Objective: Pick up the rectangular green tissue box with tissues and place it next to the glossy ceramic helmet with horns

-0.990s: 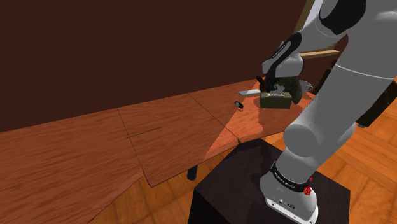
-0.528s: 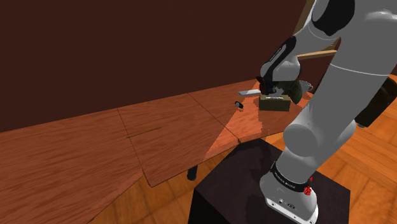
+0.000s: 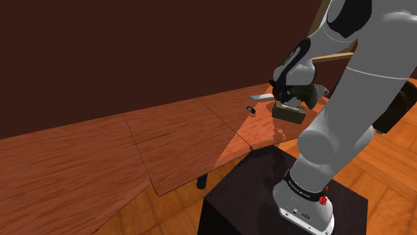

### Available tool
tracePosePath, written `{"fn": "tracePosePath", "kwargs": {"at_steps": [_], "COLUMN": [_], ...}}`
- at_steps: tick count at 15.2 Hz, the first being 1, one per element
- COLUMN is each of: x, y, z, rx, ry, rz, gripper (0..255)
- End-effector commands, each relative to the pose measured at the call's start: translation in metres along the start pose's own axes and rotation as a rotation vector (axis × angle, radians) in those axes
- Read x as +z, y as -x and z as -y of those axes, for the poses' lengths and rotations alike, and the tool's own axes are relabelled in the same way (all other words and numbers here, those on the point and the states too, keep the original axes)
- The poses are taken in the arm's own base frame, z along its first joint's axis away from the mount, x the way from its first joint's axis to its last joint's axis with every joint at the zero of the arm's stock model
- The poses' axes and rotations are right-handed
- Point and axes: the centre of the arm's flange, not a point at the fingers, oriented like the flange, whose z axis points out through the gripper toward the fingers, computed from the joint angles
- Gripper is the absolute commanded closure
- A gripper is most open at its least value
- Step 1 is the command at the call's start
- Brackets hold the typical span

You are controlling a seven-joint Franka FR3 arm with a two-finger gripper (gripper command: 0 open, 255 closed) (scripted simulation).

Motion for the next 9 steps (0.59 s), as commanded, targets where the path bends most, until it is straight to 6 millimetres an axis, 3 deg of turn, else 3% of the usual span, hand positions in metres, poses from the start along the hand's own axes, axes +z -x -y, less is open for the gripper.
{"fn": "tracePosePath", "kwargs": {"at_steps": [1,2,6,9], "x": [0.0,0.0,-0.05,-0.05], "y": [0.0,0.0,0.0,0.0], "z": [0.0,0.0,0.0,0.0], "rx": [0.0,0.0,0.0,0.0], "ry": [0.0,0.0,0.0,0.0], "rz": [0.0,0.0,0.0,0.0], "gripper": [0,0,0,0]}}
